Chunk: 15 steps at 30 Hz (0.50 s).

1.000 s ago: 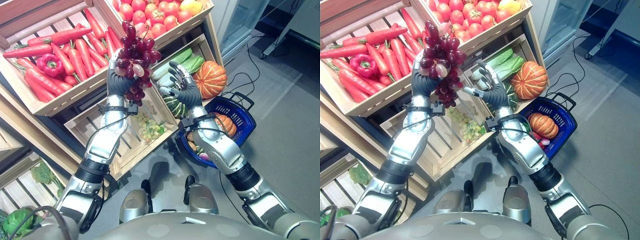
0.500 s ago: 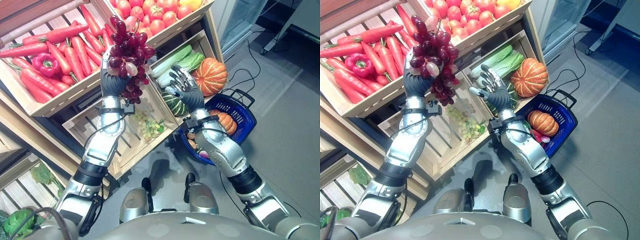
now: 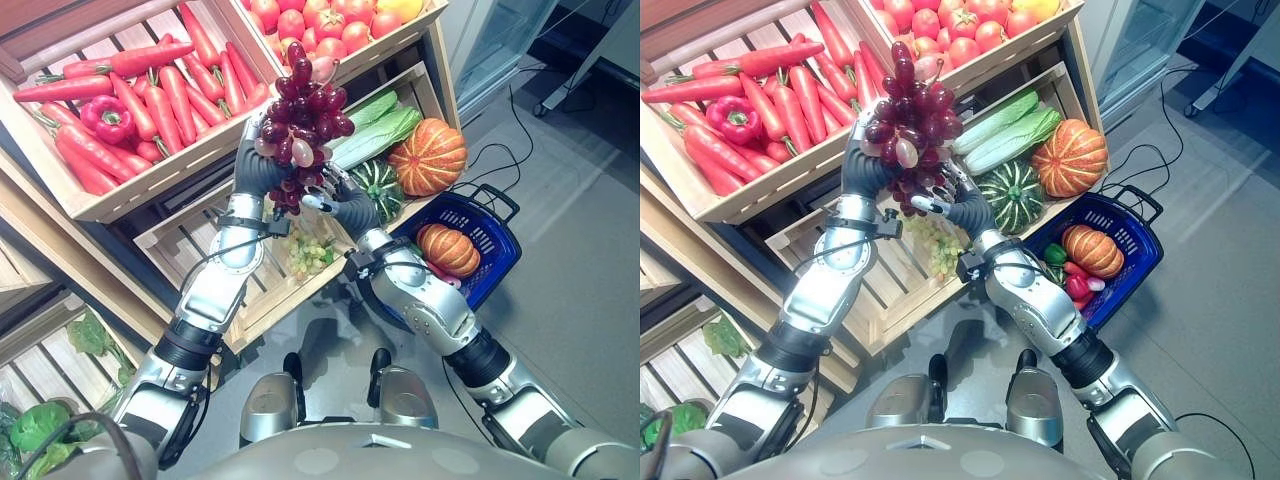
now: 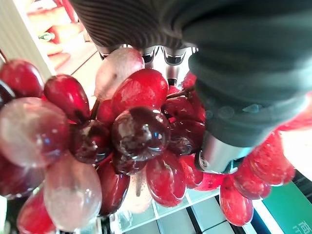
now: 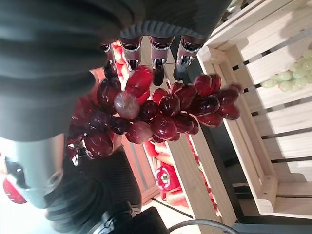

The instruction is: Pick up fruits and vegetables into the basket

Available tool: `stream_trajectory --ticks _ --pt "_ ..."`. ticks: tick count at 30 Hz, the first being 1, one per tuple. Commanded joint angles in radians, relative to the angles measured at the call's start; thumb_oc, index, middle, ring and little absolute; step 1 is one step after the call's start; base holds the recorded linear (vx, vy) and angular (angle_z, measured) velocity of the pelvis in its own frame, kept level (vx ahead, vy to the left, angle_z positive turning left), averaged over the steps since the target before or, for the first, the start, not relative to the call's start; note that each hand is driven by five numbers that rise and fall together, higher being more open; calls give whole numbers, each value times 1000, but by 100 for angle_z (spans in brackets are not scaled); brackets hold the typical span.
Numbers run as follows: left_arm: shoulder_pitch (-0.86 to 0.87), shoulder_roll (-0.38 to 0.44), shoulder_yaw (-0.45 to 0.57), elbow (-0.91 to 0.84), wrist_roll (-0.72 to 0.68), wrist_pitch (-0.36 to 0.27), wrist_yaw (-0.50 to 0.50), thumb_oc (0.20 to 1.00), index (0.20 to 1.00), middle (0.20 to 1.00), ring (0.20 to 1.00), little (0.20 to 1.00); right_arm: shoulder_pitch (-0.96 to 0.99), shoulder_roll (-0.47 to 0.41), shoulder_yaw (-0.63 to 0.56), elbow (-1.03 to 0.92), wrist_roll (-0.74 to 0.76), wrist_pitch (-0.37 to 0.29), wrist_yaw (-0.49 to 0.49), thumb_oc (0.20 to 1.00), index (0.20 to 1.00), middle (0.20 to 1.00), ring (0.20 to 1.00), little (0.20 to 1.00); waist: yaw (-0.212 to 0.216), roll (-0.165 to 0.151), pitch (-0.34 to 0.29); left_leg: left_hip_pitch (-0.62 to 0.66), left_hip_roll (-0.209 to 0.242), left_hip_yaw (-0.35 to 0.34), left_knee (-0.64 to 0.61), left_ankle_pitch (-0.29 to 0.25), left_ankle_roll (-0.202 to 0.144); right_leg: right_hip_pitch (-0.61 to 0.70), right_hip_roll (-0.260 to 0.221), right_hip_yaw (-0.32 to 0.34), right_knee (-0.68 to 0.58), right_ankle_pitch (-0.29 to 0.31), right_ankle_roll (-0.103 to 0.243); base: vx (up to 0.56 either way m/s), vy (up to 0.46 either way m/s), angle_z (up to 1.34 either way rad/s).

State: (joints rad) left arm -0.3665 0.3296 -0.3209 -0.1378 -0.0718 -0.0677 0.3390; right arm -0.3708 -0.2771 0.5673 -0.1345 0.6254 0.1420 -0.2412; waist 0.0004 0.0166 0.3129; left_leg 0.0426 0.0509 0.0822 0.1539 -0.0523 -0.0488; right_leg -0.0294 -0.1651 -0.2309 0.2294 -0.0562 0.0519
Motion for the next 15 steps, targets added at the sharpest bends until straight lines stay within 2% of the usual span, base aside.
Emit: stream_trajectory --ticks 1,4,9,15 --pt "-106 38 -53 -114 132 -95 43 200 200 200 200 200 -48 89 19 -18 13 -52 -11 1000 1000 1000 1000 1000 1 -43 -39 22 -10 69 71 -105 44 65 -57 46 -18 -19 95 0 0 0" --pt "-122 41 -69 -119 198 -115 73 200 200 200 200 200 -44 90 16 12 31 -57 -23 1000 1000 1000 1000 1000 -3 -45 -38 23 -10 72 69 -106 45 62 -55 49 -18 -18 95 0 0 0" --pt "-139 40 -91 -116 223 -101 105 200 200 200 200 200 -36 89 13 37 61 -72 -47 1000 1000 1000 1000 1000 -9 -47 -34 24 -8 80 70 -110 46 60 -56 50 -18 -17 98 0 0 0" --pt "-150 41 -112 -104 332 -97 168 200 200 200 200 200 -36 90 10 54 60 -69 -67 1000 1000 1000 1000 1000 -14 -51 -31 25 -7 89 73 -113 48 58 -56 53 -18 -14 100 0 0 0"
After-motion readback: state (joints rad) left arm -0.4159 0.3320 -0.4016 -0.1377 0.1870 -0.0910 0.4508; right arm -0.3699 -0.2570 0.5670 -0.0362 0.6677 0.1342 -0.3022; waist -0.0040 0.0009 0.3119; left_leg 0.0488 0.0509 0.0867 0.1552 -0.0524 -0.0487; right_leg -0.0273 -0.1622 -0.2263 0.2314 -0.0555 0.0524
